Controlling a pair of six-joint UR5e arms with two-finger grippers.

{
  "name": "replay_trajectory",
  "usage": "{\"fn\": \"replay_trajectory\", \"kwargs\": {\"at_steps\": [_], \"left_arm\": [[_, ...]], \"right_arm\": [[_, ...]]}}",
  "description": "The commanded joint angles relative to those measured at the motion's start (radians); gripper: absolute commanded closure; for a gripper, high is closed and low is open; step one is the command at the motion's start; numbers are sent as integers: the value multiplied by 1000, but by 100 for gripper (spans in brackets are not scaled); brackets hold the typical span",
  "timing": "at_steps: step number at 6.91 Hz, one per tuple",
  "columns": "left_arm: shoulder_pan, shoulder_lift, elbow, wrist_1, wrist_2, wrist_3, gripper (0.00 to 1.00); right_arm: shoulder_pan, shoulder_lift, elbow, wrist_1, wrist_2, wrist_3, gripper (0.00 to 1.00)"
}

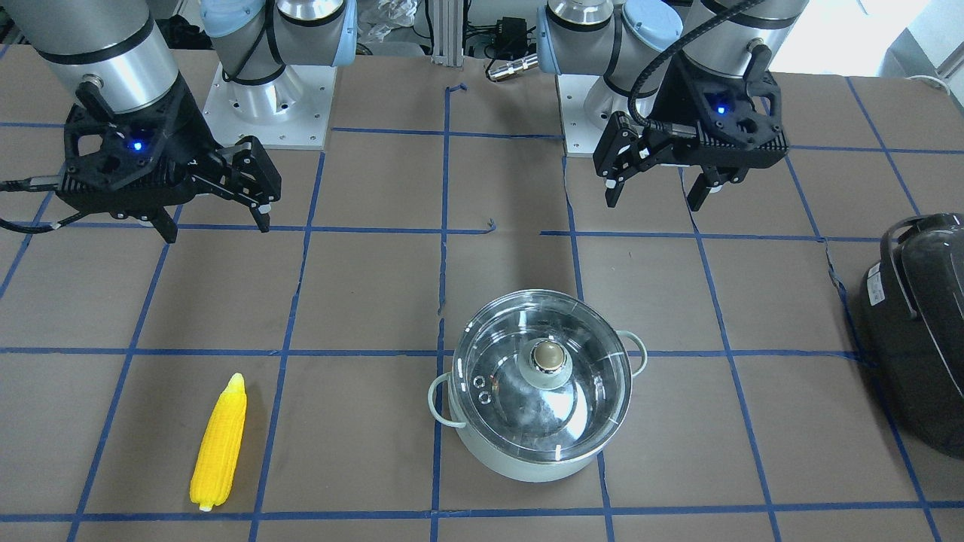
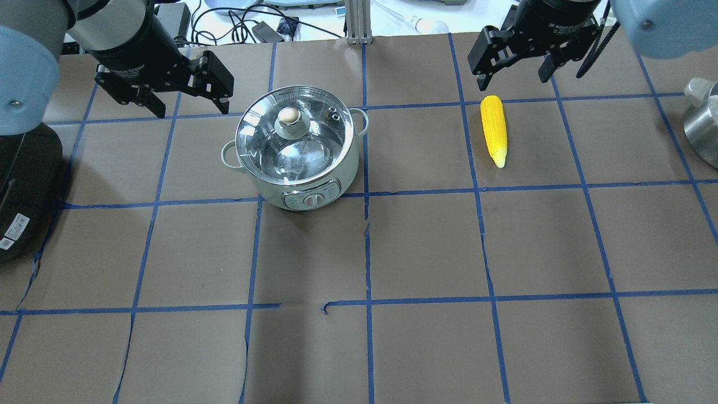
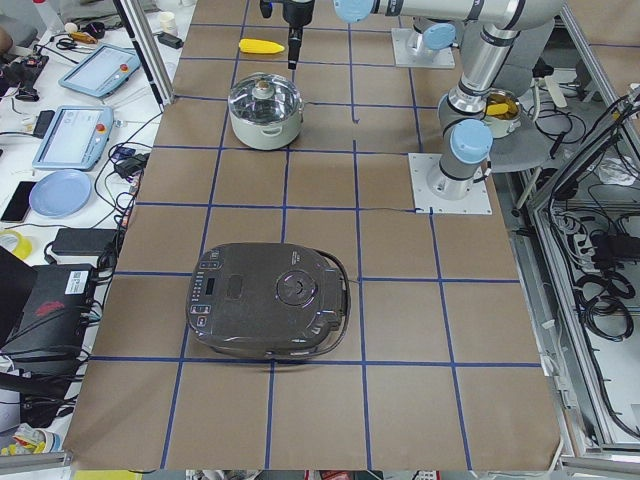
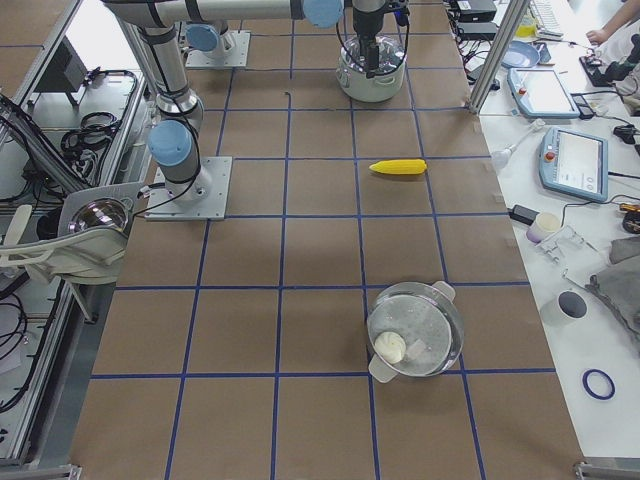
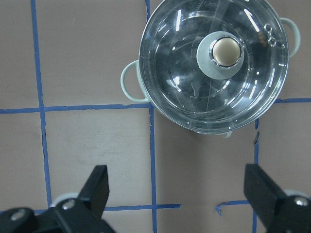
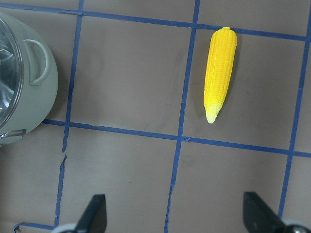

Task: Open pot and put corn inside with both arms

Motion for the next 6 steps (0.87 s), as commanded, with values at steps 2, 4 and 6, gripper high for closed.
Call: {"fn": "replay_trajectory", "kwargs": {"at_steps": [2, 4, 6], "left_arm": [[6, -43, 33, -24, 9, -49, 0], [-5, -155, 116, -18, 9, -126, 0], [-66, -296, 199, 38, -3, -156, 0]], "right_arm": [[0, 1, 3, 2, -8, 0, 0], [0, 1, 3, 17, -9, 16, 0], [-6, 18, 10, -4, -11, -1, 0]]}}
